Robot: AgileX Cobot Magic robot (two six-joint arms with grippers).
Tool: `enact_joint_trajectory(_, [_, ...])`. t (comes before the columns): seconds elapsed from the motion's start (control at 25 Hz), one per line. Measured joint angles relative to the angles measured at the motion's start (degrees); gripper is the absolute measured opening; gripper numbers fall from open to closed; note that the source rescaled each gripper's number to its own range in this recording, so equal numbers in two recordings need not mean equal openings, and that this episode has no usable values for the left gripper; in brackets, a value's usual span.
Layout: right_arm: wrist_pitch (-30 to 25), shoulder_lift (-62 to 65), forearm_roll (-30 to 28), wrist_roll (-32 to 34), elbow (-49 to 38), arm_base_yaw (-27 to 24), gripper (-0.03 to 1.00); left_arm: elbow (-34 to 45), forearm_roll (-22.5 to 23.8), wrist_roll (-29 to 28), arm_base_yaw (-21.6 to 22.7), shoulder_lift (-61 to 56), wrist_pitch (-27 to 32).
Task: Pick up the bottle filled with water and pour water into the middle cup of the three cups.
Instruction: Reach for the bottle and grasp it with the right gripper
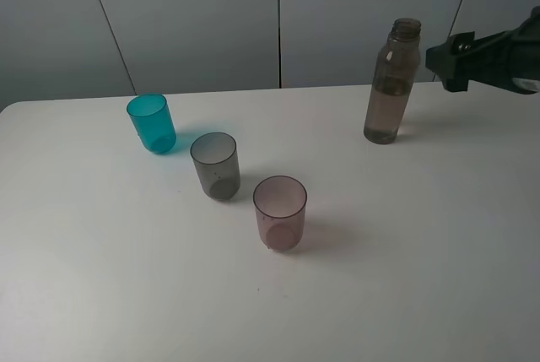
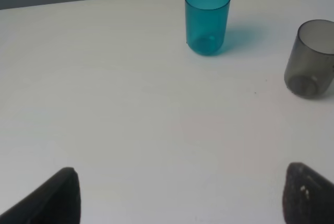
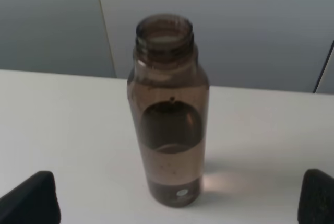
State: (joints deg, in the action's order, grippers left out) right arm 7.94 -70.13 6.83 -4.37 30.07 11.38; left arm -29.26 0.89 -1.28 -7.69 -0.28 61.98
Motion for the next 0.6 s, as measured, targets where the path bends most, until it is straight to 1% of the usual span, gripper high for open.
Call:
enact_joint_trajectory(0.16, [4.9, -8.2, 0.2, 2.2, -0.1, 2.7, 1.00, 0.0, 0.0, 0.0, 0.0, 0.0, 0.0])
enact_joint_trajectory(0.32, [11.3, -15.1, 0.4, 2.8, -0.1, 5.2, 1.00, 0.0, 0.0, 0.1, 0.0, 0.0, 0.0])
enact_joint_trajectory(0.6, [25.2, -26.5, 1.3, 4.4, -0.1, 8.2, 1.00, 0.0, 0.0, 0.3, 0.0, 0.0, 0.0])
